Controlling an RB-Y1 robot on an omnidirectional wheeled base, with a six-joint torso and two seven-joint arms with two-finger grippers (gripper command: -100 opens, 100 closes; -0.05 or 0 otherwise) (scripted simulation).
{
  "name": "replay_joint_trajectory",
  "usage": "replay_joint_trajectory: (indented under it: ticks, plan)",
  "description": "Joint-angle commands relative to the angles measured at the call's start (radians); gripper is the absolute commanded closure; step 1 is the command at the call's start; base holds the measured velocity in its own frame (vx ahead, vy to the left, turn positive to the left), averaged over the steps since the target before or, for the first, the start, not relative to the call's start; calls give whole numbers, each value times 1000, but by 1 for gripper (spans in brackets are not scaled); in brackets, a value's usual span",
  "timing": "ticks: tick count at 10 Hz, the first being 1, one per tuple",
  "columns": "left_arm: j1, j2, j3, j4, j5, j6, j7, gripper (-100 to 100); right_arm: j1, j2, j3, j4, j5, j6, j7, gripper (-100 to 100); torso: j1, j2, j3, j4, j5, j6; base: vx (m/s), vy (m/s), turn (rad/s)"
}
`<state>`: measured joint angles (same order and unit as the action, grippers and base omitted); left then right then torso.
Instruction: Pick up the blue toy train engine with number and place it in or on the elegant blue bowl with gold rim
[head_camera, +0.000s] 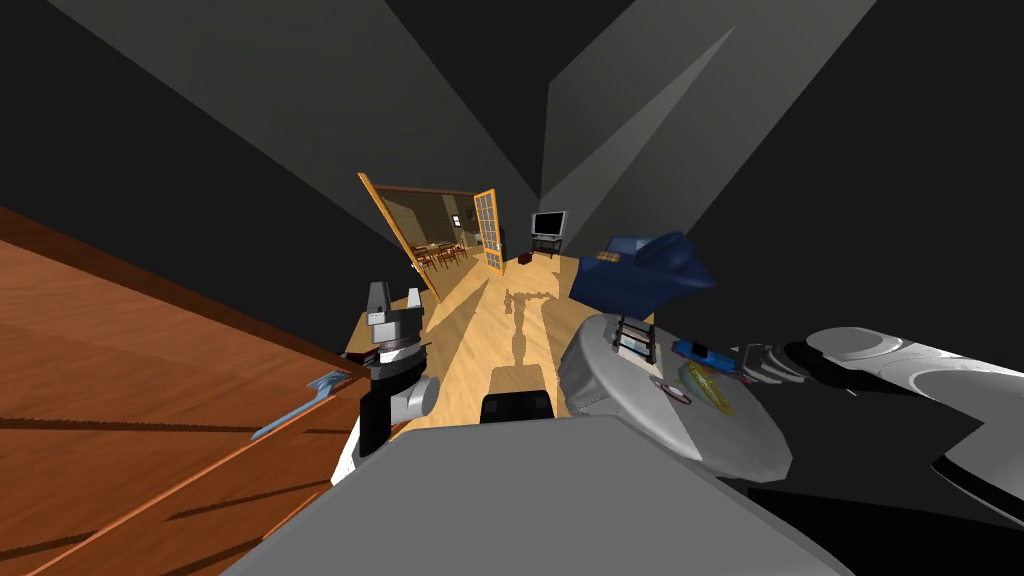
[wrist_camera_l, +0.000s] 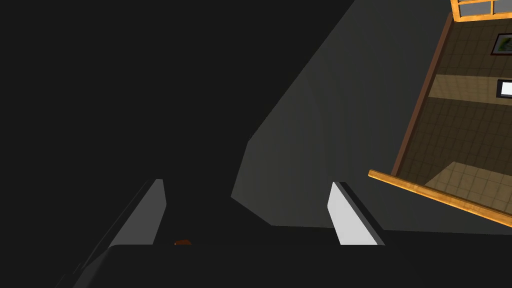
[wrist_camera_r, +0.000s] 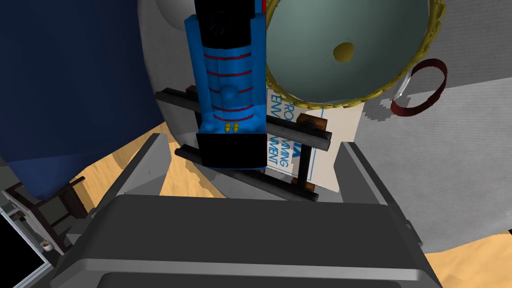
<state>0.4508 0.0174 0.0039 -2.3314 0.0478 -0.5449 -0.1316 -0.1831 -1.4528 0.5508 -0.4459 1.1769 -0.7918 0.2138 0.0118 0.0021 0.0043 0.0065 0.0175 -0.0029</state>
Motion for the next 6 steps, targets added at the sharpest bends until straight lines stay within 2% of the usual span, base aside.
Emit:
replay_joint_trajectory:
  ticks: [1,6]
  plan:
    - [0,0,0,0,0,0,0,0,0,0,0,0,0,0,0,0,0,0,0,0,0,0,0,0,0]
    - [0,0,0,0,0,0,0,0,0,0,0,0,0,1,0,0,1,0,0,0,0,0,0,0,0]
